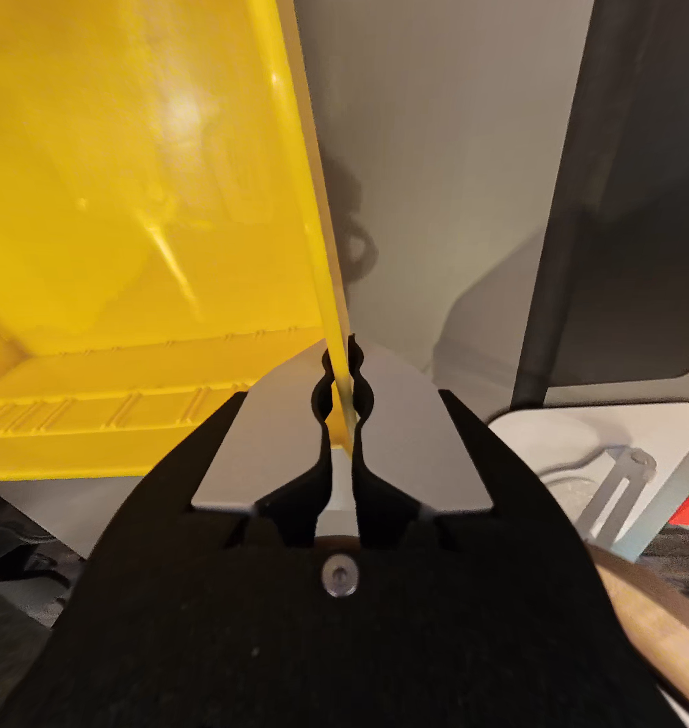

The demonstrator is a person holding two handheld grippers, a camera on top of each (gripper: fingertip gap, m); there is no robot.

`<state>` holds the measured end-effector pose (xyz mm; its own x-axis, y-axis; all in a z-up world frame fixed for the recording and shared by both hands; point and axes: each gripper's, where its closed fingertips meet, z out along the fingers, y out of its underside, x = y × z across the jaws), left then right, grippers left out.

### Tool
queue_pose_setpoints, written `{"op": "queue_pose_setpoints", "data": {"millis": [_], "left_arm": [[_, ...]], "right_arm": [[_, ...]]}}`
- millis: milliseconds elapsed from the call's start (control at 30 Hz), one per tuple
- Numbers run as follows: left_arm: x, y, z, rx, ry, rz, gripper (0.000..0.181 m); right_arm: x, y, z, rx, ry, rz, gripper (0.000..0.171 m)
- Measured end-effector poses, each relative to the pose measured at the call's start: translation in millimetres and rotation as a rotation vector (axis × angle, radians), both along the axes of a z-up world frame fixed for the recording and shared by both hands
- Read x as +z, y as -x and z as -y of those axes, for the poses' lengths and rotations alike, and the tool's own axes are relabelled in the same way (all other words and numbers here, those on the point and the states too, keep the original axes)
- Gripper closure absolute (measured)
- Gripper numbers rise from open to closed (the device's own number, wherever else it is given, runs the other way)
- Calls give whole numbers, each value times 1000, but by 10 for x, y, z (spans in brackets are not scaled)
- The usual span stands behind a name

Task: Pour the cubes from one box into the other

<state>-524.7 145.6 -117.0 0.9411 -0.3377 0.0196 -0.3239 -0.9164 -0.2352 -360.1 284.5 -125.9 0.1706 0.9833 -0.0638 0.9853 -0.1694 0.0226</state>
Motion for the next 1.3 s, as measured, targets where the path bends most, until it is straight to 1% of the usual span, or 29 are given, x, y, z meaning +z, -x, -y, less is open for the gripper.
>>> {"op": "queue_pose_setpoints", "data": {"millis": [133,233,300,333,367,400,433,500,567,633,667,733,767,833,867,900,967,1033,1067,1133,1200,1233,1300], "left_arm": [[-83,32,-42,21,-8,23,175],[-120,20,-77,57,-24,107,175],[-115,-1,-83,63,-38,148,172],[-104,-8,-78,66,-43,166,171],[-76,-12,-74,76,-50,185,164],[-25,3,-75,91,-66,194,154],[54,40,-84,108,-97,187,150],[284,100,-99,137,-181,172,144],[578,64,-75,161,-270,203,138],[885,-61,1,171,-362,258,134],[1026,-144,63,167,-409,277,133],[1252,-351,243,132,-489,296,133],[1336,-473,359,103,-521,298,133],[1473,-707,594,50,-595,301,132],[1519,-800,705,42,-638,305,131],[1541,-889,824,39,-671,319,130],[1512,-1048,1062,60,-716,381,129],[1385,-1145,1277,100,-752,437,129],[1294,-1140,1371,123,-783,433,129],[1097,-1043,1539,182,-877,379,130],[894,-941,1711,246,-927,339,130],[796,-912,1799,285,-934,346,130],[621,-907,1963,339,-948,369,130]], "right_arm": [[-50,104,-85,17,-7,-38,165],[-56,137,-141,27,-34,-36,163],[-31,168,-169,7,-73,-73,161],[21,173,-171,-5,-91,-99,154],[111,161,-189,-18,-121,-126,141],[247,137,-211,-30,-159,-160,134],[424,107,-226,-47,-203,-209,134],[870,30,-195,-101,-298,-360,139],[1339,-160,-69,-161,-401,-520,139],[1715,-490,167,-200,-484,-640,133],[1872,-697,286,-236,-535,-692,133],[2092,-1149,566,-306,-614,-822,134],[2146,-1392,697,-349,-652,-890,133],[2134,-1900,962,-442,-696,-972,132],[2101,-2160,1103,-497,-721,-992,127],[2065,-2403,1264,-540,-745,-1015,124],[1964,-2881,1604,-631,-803,-1059,123],[1784,-3346,1950,-731,-857,-1072,123],[1663,-3578,2116,-786,-876,-1053,123],[1466,-4012,2431,-867,-938,-1017,124],[1274,-4372,2729,-959,-994,-1033,126],[1139,-4524,2861,-997,-1015,-1034,127],[785,-4862,3086,-1088,-1077,-964,127]]}}
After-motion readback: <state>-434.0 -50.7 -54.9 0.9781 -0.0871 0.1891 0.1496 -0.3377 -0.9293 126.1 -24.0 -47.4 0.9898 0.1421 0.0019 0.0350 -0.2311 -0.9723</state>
